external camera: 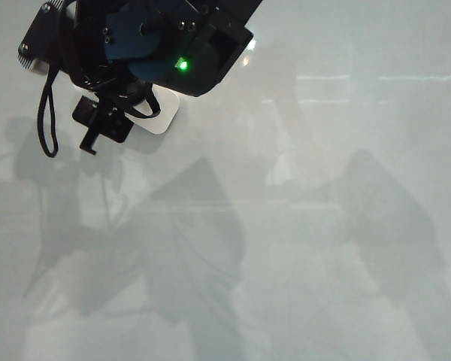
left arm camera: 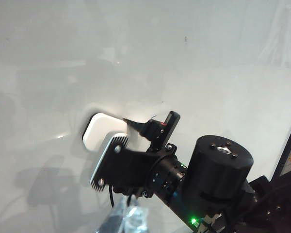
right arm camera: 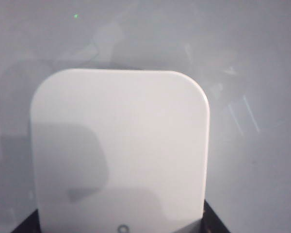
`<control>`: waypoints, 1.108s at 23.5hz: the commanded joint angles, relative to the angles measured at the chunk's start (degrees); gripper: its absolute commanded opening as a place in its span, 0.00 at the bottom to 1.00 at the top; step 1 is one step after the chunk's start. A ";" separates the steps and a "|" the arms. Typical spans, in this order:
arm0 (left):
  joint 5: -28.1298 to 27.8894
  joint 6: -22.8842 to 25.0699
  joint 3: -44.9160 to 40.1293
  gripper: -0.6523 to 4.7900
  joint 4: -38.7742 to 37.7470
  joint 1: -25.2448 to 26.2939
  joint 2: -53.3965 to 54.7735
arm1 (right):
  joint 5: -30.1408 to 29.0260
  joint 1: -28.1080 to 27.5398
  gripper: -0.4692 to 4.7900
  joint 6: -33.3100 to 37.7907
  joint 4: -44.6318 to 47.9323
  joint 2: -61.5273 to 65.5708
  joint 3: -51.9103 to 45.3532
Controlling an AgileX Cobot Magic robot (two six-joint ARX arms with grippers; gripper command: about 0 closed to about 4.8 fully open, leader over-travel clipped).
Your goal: Grab the whiteboard eraser that is attached to the surface of the whiteboard and use it to clean the writing on the whiteboard.
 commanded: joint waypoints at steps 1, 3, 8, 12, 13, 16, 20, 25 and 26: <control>-0.07 -0.15 0.11 0.11 0.81 0.07 0.07 | 0.00 -0.37 0.31 -0.20 -4.90 -0.57 0.31; -0.07 -0.15 0.11 0.11 0.81 0.07 0.07 | -0.24 -0.39 0.31 -0.17 -5.07 -0.57 0.31; -0.07 -0.15 0.11 0.11 0.81 0.07 0.07 | 0.83 -0.44 0.31 -2.43 -4.98 -1.03 0.42; -0.07 -0.15 0.11 0.11 0.83 0.07 0.07 | 2.84 -0.83 0.31 -3.43 -4.94 -4.00 1.16; -0.07 -0.15 0.11 0.11 0.85 0.07 0.07 | 2.82 -0.85 0.31 -3.45 -4.98 -4.59 1.16; -0.07 -0.15 0.11 0.11 0.85 0.07 0.07 | 2.51 -0.63 0.31 -4.68 -5.01 -6.80 1.27; -0.07 -0.15 0.11 0.11 0.83 0.07 0.07 | 0.26 -0.31 0.31 -3.34 -12.94 -6.88 1.92; -0.07 -0.15 0.11 0.11 0.81 0.07 0.04 | -4.57 0.13 0.31 1.62 -22.80 -6.73 1.95; -0.07 -0.13 0.11 0.11 0.83 0.07 0.04 | -4.66 0.24 0.31 1.62 -23.52 -6.64 1.95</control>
